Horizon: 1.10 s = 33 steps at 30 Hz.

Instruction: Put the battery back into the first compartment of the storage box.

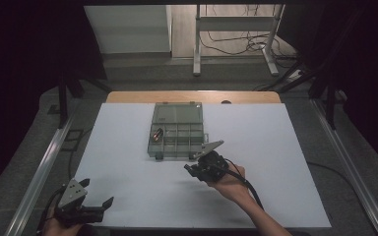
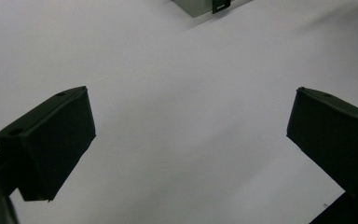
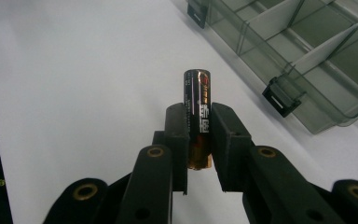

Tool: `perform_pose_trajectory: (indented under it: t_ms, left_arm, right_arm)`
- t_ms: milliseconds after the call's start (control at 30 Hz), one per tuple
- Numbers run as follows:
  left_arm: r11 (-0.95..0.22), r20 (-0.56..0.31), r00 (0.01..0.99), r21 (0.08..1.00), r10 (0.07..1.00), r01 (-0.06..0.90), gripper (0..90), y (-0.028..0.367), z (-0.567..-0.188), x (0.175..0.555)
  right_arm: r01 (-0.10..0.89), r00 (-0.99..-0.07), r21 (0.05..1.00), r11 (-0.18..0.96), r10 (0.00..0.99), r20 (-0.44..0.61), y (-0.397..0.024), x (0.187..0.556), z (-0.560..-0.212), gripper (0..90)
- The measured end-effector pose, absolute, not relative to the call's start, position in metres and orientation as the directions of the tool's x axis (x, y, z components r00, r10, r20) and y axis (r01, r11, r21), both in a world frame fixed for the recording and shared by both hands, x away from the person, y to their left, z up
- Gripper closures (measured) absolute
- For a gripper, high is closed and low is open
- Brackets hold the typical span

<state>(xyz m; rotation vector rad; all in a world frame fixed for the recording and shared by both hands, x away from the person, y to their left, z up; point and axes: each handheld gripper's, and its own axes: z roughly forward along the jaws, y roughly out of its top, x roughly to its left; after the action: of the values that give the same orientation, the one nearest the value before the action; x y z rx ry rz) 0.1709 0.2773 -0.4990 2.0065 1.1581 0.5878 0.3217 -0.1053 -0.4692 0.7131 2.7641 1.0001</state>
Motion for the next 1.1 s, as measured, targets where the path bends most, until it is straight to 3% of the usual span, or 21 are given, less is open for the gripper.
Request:
perform_pose_trajectory:
  t_ms: [1100]
  left_arm:
    - [-0.318,0.017,0.494,0.784,0.869,0.532,1.7,0.279,-0.499,0.171]
  right_arm:
    - [0.41,-0.854,0.671,0.618,0.518,0.044,-0.072,0.377,-0.452,76.9]
